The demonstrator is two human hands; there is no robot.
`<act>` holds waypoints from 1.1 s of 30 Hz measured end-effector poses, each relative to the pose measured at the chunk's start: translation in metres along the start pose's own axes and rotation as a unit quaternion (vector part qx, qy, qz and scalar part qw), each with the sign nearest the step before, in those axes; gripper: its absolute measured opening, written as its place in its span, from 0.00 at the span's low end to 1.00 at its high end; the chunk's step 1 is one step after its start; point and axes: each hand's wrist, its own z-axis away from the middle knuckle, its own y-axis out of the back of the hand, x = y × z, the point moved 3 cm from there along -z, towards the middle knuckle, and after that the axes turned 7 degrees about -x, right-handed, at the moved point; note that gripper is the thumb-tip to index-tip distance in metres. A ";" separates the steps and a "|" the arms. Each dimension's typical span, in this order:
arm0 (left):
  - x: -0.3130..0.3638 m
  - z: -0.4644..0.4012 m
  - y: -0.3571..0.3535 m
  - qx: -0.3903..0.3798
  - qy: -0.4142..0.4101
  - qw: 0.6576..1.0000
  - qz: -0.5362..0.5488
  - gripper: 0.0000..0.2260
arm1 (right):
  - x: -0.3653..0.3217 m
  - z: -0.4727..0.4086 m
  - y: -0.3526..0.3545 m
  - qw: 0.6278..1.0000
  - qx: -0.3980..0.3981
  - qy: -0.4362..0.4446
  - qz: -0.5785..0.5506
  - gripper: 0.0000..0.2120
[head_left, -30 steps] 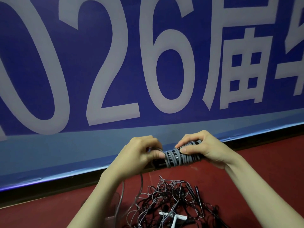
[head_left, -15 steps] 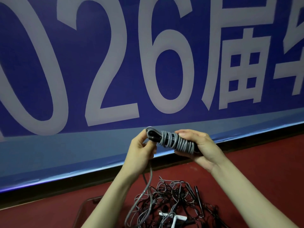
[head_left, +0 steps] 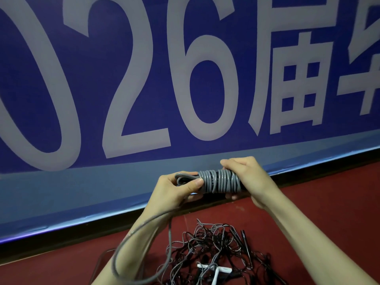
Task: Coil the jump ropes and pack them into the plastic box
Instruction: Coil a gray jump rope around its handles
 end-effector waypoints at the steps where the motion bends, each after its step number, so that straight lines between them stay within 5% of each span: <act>1: 0.001 0.000 -0.001 0.004 0.005 1.000 0.009 0.04 | -0.001 0.000 0.000 1.000 0.003 0.003 0.005 0.18; 6: 0.004 0.000 -0.005 0.000 0.005 1.000 0.014 0.12 | -0.004 0.001 0.002 0.998 0.027 0.033 0.042 0.20; 11: -0.006 0.001 -0.010 0.006 0.026 0.995 0.095 0.05 | -0.008 0.006 -0.002 0.994 0.051 0.062 0.071 0.20; 17: -0.013 0.003 -0.011 0.024 0.063 0.986 0.150 0.12 | -0.005 0.008 -0.011 0.990 0.071 0.102 0.070 0.20; 25: 0.005 -0.004 0.003 0.033 0.042 0.996 -0.070 0.05 | -0.003 0.013 -0.019 0.991 0.004 0.109 -0.078 0.03; 33: -0.002 -0.005 0.004 -0.077 0.077 0.966 -0.235 0.12 | -0.007 0.009 -0.005 0.952 0.112 0.249 0.139 0.08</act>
